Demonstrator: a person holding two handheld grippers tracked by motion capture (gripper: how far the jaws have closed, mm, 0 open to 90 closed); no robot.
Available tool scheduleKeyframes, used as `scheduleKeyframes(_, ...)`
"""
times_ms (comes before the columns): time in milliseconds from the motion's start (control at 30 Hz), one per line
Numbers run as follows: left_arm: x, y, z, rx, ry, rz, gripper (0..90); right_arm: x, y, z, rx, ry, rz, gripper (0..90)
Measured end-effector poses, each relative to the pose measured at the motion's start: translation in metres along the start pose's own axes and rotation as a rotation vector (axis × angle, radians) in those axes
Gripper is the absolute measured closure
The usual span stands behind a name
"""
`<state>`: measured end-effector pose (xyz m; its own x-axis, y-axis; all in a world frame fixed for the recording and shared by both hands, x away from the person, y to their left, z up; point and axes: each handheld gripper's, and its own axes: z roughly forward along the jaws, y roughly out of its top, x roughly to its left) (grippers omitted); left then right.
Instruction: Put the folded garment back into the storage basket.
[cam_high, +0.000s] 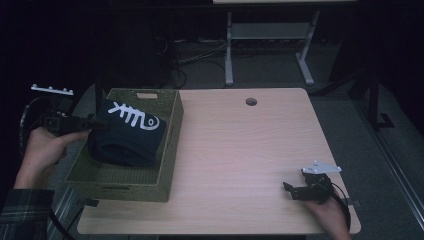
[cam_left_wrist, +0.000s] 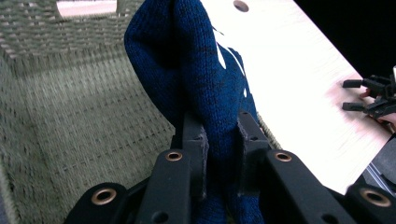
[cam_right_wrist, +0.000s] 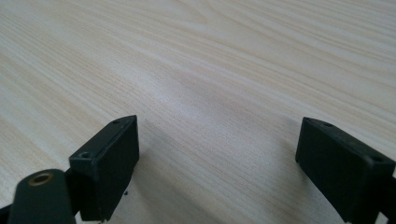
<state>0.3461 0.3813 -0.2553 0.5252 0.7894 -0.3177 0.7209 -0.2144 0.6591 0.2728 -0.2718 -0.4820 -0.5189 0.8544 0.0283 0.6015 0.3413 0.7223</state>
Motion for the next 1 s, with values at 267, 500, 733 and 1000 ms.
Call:
scheduleKeyframes(267,0.003,-0.005,0.012,0.010,-0.020,-0.015,77.5,0.000,0.000,0.000,-0.003,0.000,0.000,13.1)
scheduleKeyframes(500,0.012,-0.012,0.024,0.030,-0.028,-0.036,77.5,0.000,0.000,0.000,0.000,-0.001,-0.001,13.1)
scheduleKeyframes(733,0.026,-0.019,0.044,0.055,-0.042,-0.054,77.5,0.000,0.000,0.000,0.000,-0.001,0.000,13.1)
scheduleKeyframes(1000,0.038,-0.023,0.062,0.119,0.053,-0.038,77.1,0.000,0.000,0.000,0.000,-0.001,0.001,13.1)
